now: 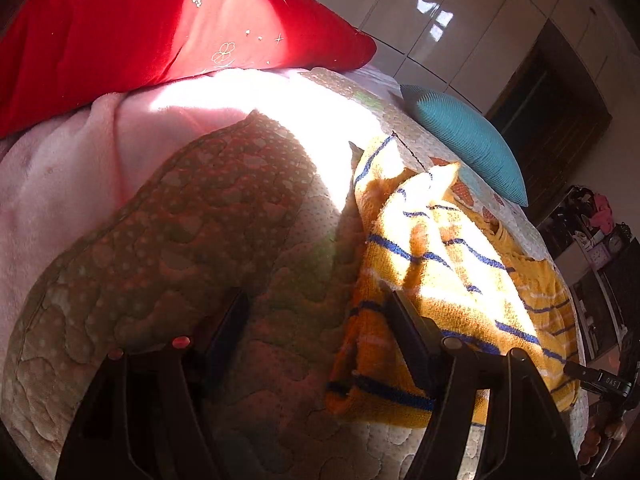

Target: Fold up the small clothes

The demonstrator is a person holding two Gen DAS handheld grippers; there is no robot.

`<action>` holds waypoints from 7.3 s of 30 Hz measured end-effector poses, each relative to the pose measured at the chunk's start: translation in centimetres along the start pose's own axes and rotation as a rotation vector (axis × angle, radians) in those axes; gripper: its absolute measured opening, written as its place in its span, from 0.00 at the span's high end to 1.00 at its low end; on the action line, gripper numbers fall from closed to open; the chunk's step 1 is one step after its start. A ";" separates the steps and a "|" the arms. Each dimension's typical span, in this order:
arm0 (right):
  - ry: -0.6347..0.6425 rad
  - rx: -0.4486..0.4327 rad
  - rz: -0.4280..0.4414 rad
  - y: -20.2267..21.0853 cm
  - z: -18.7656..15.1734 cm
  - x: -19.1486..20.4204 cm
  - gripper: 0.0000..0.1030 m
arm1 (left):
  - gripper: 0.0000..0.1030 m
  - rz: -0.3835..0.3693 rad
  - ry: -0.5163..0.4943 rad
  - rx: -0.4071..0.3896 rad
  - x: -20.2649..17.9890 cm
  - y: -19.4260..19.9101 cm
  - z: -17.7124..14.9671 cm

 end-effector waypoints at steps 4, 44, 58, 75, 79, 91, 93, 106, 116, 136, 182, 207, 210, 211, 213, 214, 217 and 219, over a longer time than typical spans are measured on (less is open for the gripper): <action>0.086 -0.075 -0.010 3.2 1.1 4.1 0.32 | 0.29 -0.016 0.004 -0.003 0.0 0.1 0.0; 0.504 0.053 -0.249 -12.0 2.3 35.7 0.51 | 0.32 -0.085 0.201 -0.185 7.4 8.2 0.4; 0.533 -0.031 -0.221 -8.1 3.4 35.2 0.86 | 0.32 -0.075 0.156 -0.189 5.7 7.9 0.7; -0.101 -0.128 0.156 1.7 2.6 0.1 0.56 | 0.31 -0.128 -0.141 -0.034 -7.6 5.3 -2.4; -0.081 -0.265 0.099 6.2 3.3 -0.4 0.54 | 0.29 -0.097 -0.296 0.003 -12.8 5.2 -3.7; 0.283 -0.128 -0.038 2.7 -0.2 7.5 0.92 | 0.28 -0.001 -0.358 0.076 -18.6 2.4 -6.0; 0.235 -0.115 -0.076 2.0 -1.7 4.1 0.92 | 0.28 0.019 -0.381 0.064 -18.8 3.0 -5.7; 0.022 -0.076 -0.017 2.3 -4.8 -4.8 0.90 | 0.27 -0.030 -0.460 0.280 -24.2 -5.6 -7.9; -0.136 -0.189 0.295 3.4 2.5 -4.6 0.21 | 0.11 -0.149 -0.405 0.138 -22.2 -1.2 -3.4; -0.135 -0.143 0.175 -0.6 9.6 -4.7 0.46 | 0.33 -0.097 -0.506 0.392 -28.9 -7.9 -5.9; -0.102 -0.272 -0.149 10.2 -13.4 -5.9 0.27 | 0.00 0.131 -0.457 -0.101 -23.5 11.3 -13.2; 0.017 -0.194 -0.245 6.5 -14.2 -3.0 0.23 | 0.00 0.222 -0.444 0.090 -21.2 6.2 -16.6; 0.008 -0.191 -0.252 6.5 -14.2 -3.4 0.23 | 0.00 0.211 -0.441 0.104 -21.2 6.0 -16.8; 0.006 -0.189 -0.254 6.4 -14.2 -3.5 0.23 | 0.00 0.208 -0.441 0.110 -21.2 5.9 -16.8; 0.002 -0.186 -0.256 6.3 -14.2 -3.6 0.23 | 0.00 0.206 -0.438 0.122 -21.1 5.6 -17.0; 0.001 -0.184 -0.259 6.3 -14.2 -3.7 0.22 | 0.00 0.203 -0.437 0.126 -21.1 5.6 -17.1; -0.001 -0.180 -0.264 6.1 -14.2 -3.9 0.22 | 0.00 0.199 -0.436 0.137 -21.1 5.4 -17.2; -0.004 -0.178 -0.265 6.0 -14.1 -4.1 0.22 | 0.00 0.196 -0.434 0.141 -21.1 5.3 -17.3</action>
Point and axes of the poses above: each gripper's, at about its wrist camera, not at the fingertips, and y roughly against the way its jaws point, x to its left, z to its top, the point moved 9 cm from there along -y, roughly the way its jaws point, and after that the axes turned 8 degrees about x, right-handed, at the moved point
